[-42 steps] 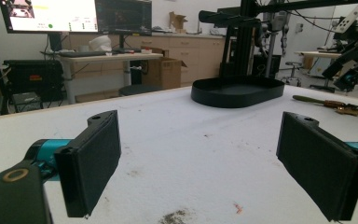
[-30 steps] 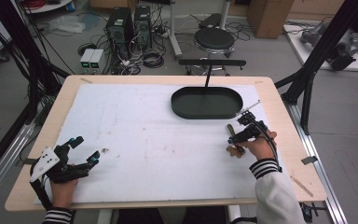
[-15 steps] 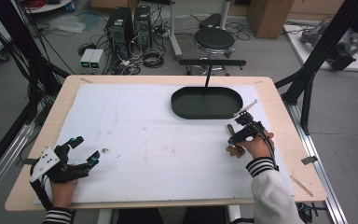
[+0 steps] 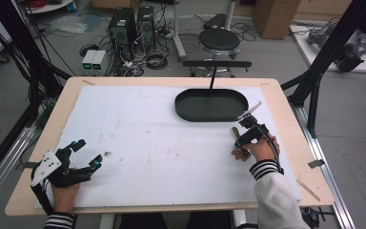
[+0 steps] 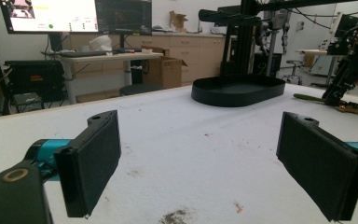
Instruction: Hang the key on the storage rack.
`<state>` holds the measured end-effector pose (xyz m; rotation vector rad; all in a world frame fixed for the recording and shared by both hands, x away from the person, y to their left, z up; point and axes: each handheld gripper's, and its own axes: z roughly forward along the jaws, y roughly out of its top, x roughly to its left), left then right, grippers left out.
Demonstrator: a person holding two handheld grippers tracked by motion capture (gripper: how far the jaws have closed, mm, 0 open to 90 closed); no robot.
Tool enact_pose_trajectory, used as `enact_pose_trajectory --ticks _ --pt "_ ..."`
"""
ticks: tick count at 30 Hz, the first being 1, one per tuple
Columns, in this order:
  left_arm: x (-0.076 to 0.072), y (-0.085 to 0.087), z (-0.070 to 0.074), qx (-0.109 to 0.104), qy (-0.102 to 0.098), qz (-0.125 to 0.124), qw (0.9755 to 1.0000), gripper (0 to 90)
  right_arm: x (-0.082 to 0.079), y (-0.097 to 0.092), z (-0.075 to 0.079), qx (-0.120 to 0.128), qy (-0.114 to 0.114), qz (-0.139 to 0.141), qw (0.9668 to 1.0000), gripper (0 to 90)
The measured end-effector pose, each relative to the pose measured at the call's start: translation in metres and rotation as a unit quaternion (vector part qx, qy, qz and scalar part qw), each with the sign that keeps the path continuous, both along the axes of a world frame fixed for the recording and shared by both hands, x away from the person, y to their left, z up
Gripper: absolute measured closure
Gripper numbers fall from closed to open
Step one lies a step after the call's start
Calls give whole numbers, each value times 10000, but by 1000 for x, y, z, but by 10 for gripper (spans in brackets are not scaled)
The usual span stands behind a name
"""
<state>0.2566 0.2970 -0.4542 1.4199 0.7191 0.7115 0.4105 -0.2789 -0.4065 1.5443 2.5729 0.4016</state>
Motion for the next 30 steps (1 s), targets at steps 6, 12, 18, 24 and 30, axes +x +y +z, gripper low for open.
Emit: enact_pose_trajectory --ticks 6,12,18,24,30 --pt "0 0 0 0 -7 3 10000 142 1 0 -1 -32 23 28 10000 703" --pt "0 0 0 -7 0 2 10000 142 0 2 0 -110 -40 161 9998 741" --pt "0 0 0 -9 2 2 10000 142 0 4 5 56 -283 283 9992 742" --pt "0 0 0 -2 1 0 10000 141 -2 1 11 211 -559 326 9977 742" --pt "0 0 0 -7 -6 5 10000 141 -5 -1 23 262 -1157 371 9922 742"
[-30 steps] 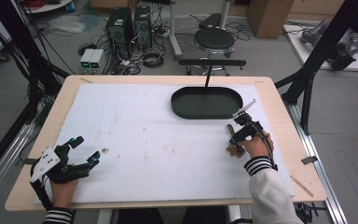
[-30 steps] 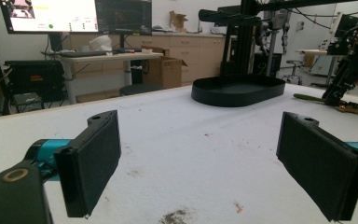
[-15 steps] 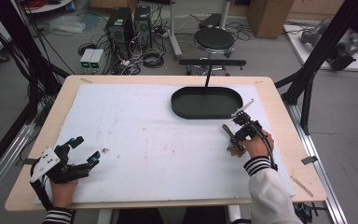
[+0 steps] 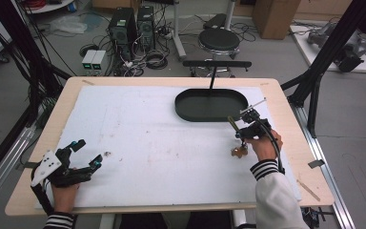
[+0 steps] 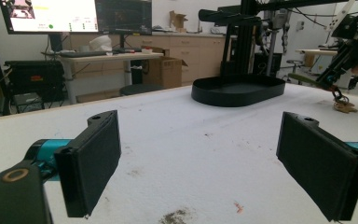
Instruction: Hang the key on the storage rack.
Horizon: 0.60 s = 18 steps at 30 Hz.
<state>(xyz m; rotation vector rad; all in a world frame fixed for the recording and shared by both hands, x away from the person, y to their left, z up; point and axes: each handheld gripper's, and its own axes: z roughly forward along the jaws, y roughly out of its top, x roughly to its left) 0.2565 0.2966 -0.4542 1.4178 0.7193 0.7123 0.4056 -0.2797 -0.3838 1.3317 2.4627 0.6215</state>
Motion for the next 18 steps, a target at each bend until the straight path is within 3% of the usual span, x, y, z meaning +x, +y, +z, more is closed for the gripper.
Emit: enact_pose_trajectory --ticks 1,6,9,10,11,14,18 --pt "0 0 0 4 -6 -1 10000 141 0 0 0 0 0 0 10000 742" --pt "0 0 0 10 -6 -2 10000 142 -3 2 11 108 -480 9 9988 742" --pt "0 0 0 5 -5 -3 10000 142 -3 3 19 303 -801 -22 9963 742" --pt "0 0 0 6 -8 -2 10000 141 -3 4 25 341 -1017 -44 9942 742" --pt "0 0 0 0 -5 -3 10000 141 -3 4 25 341 -1017 -44 9942 742" --pt "0 0 0 3 8 -11 10000 142 -2 6 36 362 -1368 -71 9899 742" --pt "0 0 0 -2 4 -3 10000 141 0 8 44 383 -1597 -81 9864 741"
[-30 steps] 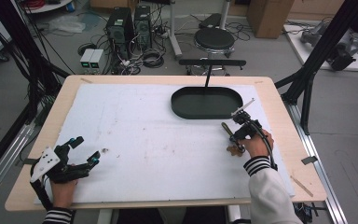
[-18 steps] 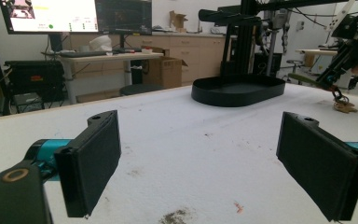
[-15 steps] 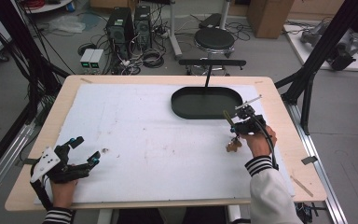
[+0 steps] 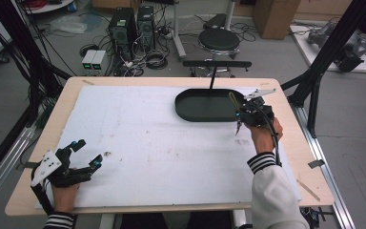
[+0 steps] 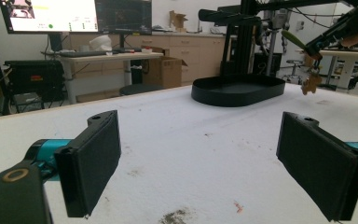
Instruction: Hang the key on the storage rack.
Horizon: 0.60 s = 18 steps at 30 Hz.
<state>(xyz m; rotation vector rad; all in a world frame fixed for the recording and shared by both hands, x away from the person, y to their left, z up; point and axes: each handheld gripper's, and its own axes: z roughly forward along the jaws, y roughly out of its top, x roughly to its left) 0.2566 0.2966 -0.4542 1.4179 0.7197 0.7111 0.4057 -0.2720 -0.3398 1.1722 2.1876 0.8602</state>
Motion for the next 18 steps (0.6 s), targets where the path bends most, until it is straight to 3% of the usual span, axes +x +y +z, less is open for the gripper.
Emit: enact_pose_trajectory --ticks 7,18 --pt "0 0 0 6 -10 -2 10000 142 13 -1 23 360 -402 -67 9985 741" --pt "0 1 0 -9 -1 -5 10000 141 35 8 38 455 -749 -173 9960 741"
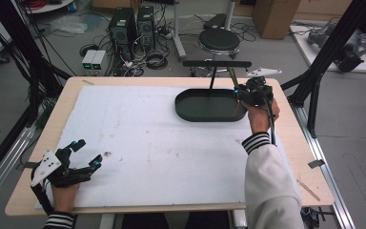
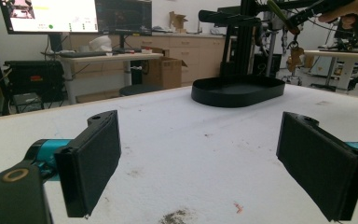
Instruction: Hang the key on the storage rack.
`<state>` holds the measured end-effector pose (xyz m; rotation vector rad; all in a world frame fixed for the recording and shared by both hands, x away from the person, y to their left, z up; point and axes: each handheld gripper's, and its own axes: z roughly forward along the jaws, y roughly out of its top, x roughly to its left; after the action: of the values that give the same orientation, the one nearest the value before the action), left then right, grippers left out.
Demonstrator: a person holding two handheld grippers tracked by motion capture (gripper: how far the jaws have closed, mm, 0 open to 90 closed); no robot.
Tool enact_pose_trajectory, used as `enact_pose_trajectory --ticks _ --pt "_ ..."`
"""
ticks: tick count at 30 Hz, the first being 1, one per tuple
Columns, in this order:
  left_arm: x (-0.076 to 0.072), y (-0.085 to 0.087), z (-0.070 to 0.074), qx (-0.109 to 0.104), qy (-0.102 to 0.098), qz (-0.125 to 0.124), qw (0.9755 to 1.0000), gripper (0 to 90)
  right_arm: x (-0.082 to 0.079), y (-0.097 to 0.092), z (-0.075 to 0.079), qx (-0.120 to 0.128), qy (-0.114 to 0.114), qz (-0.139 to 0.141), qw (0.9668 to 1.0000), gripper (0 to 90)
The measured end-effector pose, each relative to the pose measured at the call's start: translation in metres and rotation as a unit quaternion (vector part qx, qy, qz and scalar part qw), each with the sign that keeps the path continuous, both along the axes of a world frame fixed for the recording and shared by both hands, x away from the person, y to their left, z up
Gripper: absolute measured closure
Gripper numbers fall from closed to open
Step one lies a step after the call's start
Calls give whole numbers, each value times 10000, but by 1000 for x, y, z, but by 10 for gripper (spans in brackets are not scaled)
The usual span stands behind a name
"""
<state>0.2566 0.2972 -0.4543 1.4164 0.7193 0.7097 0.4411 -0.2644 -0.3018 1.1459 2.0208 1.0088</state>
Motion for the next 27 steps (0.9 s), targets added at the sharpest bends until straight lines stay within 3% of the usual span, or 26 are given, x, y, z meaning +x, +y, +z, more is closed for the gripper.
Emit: enact_pose_trajectory --ticks 1,17,27 --pt "0 0 0 -6 5 3 10000 142 4 1 0 135 -45 25 9999 741" --pt "0 0 0 -10 10 -5 10000 142 27 7 1 174 -132 -153 9996 741" --pt "0 0 0 -5 6 -6 10000 142 37 14 -7 -63 -169 -269 9995 741"
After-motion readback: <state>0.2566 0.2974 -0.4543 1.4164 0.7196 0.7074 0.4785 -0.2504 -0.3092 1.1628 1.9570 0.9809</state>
